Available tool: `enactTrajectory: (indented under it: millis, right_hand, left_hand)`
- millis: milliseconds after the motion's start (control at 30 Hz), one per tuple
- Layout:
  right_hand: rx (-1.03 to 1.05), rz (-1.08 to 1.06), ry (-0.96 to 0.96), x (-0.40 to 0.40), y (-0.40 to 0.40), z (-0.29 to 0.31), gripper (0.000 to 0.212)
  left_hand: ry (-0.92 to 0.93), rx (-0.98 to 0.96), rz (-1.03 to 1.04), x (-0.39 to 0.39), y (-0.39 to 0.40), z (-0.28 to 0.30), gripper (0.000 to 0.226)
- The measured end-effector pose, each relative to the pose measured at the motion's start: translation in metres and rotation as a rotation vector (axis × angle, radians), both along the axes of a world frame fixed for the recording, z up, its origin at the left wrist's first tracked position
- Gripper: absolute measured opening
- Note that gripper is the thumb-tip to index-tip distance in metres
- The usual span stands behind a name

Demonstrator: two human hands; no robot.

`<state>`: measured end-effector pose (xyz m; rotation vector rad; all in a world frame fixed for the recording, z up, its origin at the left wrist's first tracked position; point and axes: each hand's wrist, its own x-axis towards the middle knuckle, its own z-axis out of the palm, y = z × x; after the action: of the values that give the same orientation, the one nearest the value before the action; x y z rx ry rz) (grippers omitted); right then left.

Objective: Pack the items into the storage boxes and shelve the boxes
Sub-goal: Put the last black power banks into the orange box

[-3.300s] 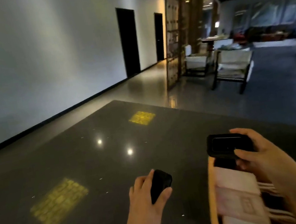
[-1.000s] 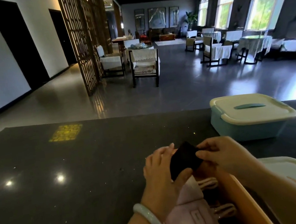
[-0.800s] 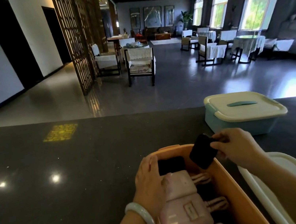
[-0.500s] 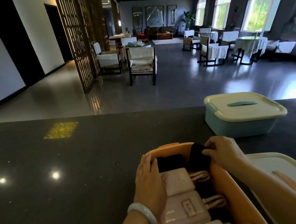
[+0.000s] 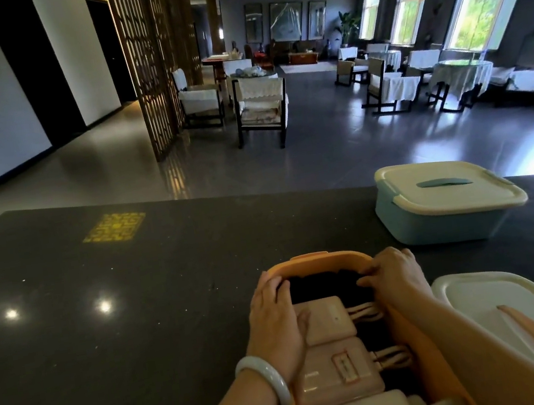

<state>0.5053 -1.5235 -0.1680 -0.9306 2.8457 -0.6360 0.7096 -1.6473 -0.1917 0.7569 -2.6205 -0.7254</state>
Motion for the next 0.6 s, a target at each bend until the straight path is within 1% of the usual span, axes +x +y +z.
enactTrajectory:
  millis: [433,600]
  right_hand:
    - [-0.002,0.043,-0.042,-0.007,0.003,-0.013,0.029]
    - [-0.033,0.032,-0.016,-0.009,0.001,-0.018,0.025]
  left_hand:
    - [0.014,-0.005,-0.006,0.001,-0.001,0.002,0.051]
    - [0.014,-0.01,-0.005,0.001,-0.001,0.002,0.049]
